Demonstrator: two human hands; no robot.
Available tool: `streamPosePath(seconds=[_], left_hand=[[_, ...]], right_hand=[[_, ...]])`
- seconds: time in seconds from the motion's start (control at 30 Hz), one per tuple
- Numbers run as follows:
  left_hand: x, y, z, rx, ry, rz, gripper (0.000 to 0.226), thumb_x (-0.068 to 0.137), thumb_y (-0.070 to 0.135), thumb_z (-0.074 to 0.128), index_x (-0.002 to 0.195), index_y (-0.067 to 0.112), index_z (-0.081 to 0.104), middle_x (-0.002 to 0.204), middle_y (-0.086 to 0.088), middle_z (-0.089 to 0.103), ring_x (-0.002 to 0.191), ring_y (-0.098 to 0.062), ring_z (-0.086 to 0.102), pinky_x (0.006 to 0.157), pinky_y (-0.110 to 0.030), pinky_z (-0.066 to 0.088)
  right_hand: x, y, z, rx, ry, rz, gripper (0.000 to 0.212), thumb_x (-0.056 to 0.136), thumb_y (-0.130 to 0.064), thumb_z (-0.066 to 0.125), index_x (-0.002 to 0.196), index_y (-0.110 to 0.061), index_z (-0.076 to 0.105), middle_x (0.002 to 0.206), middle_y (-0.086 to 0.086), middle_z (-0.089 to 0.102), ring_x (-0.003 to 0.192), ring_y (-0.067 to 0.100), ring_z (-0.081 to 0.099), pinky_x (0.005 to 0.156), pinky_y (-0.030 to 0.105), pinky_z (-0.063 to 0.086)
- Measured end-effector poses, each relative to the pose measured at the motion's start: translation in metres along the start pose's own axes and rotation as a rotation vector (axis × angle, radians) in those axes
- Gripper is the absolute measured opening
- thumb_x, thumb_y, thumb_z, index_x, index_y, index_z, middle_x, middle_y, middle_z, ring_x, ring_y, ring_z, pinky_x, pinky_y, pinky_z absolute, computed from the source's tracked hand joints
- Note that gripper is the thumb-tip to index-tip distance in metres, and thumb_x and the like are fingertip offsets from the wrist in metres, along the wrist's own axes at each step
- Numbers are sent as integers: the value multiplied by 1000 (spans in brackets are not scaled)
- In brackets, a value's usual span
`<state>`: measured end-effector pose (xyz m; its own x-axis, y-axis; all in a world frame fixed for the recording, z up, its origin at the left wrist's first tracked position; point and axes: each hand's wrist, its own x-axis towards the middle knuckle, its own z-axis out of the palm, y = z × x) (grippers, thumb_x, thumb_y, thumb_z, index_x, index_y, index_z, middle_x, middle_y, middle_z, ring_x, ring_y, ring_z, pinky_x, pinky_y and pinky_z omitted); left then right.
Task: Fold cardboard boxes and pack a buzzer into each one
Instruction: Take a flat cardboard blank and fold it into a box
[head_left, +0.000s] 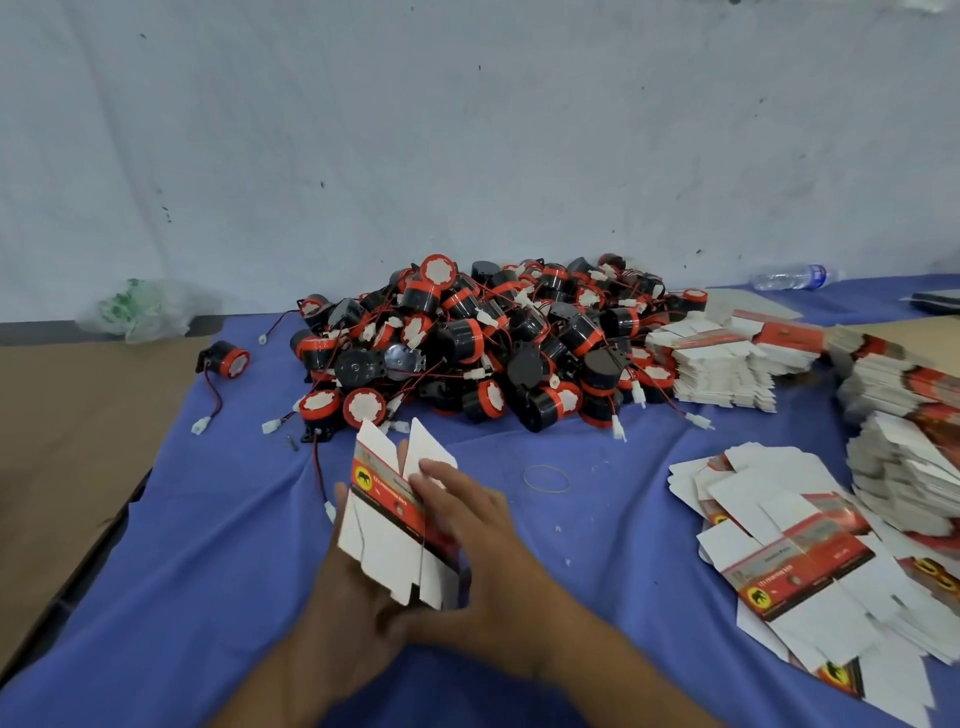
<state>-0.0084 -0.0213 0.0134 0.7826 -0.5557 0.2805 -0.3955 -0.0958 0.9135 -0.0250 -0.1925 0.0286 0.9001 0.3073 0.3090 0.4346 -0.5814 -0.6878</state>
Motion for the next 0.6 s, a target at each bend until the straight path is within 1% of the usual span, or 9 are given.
streamPosePath(seconds=[0.07, 0.13, 0.17, 0.2, 0.27, 0.3, 0.37, 0.43, 0.6], left_hand=[[-17, 4, -4, -259, -114, 97, 68, 44, 27, 98, 106, 9, 76, 106, 47, 58, 101, 25, 54, 103, -8, 36], [-14, 6, -10, -630, -125, 46, 104, 38, 53, 95, 128, 12, 64, 119, -1, 71, 105, -22, 70, 84, -47, 57], [-10, 8, -7, -792, -192, 47, 106, 41, 46, 97, 135, 16, 57, 126, -9, 67, 109, -29, 67, 78, -46, 59], [3, 26, -10, -964, -239, -46, 99, 56, 28, 96, 142, 17, 48, 135, -7, 61, 118, -29, 62, 88, -40, 56], [13, 24, -5, -857, -31, -13, 69, 82, 10, 74, 145, 16, 45, 146, -2, 51, 131, -24, 51, 106, -30, 42], [16, 27, -1, -768, -43, -89, 67, 74, 14, 82, 136, 20, 57, 137, -2, 60, 123, -23, 58, 99, -30, 48], [19, 15, -3, -990, -89, -312, 73, 42, 34, 98, 109, 15, 75, 110, -13, 72, 98, -29, 71, 74, -40, 59], [18, 26, 0, -1113, -217, -328, 69, 50, 38, 96, 109, 9, 74, 109, -20, 71, 98, -33, 70, 75, -44, 59], [18, 27, 0, -926, 82, -359, 32, 43, 18, 98, 69, 15, 80, 69, -12, 71, 60, -19, 71, 47, -28, 56]], right_hand=[[2, -1, -3, 12, -18, 4, 111, 67, -57, 85, 155, -39, 19, 149, -34, 10, 141, -7, 11, 113, 14, 19], [3, -3, -3, 69, -50, 19, 112, 64, -58, 85, 153, -39, 21, 143, -29, 17, 137, -8, 19, 110, 11, 24], [2, -2, -3, 93, -56, 24, 107, 64, -58, 86, 150, -39, 25, 139, -28, 22, 134, -8, 26, 106, 8, 28], [1, -3, -3, 121, -43, 48, 100, 64, -56, 87, 144, -40, 30, 135, -26, 26, 129, -7, 31, 101, 5, 31], [1, -1, -5, 109, -28, 78, 90, 62, -51, 91, 132, -41, 35, 128, -24, 33, 121, -5, 38, 93, 3, 36], [1, -1, -6, 111, -34, 90, 88, 61, -48, 92, 128, -42, 36, 126, -22, 35, 118, -4, 39, 92, 4, 37], [0, -1, -8, 156, -74, 136, 86, 60, -45, 94, 123, -44, 35, 126, -21, 36, 117, -5, 39, 94, 7, 39], [-1, 0, -10, 200, -129, 181, 85, 62, -41, 94, 122, -45, 34, 128, -20, 37, 120, -7, 39, 95, 10, 41], [-3, 2, -16, 224, -116, 239, 87, 62, -38, 94, 119, -50, 29, 133, -17, 37, 119, -18, 35, 90, 3, 38]])
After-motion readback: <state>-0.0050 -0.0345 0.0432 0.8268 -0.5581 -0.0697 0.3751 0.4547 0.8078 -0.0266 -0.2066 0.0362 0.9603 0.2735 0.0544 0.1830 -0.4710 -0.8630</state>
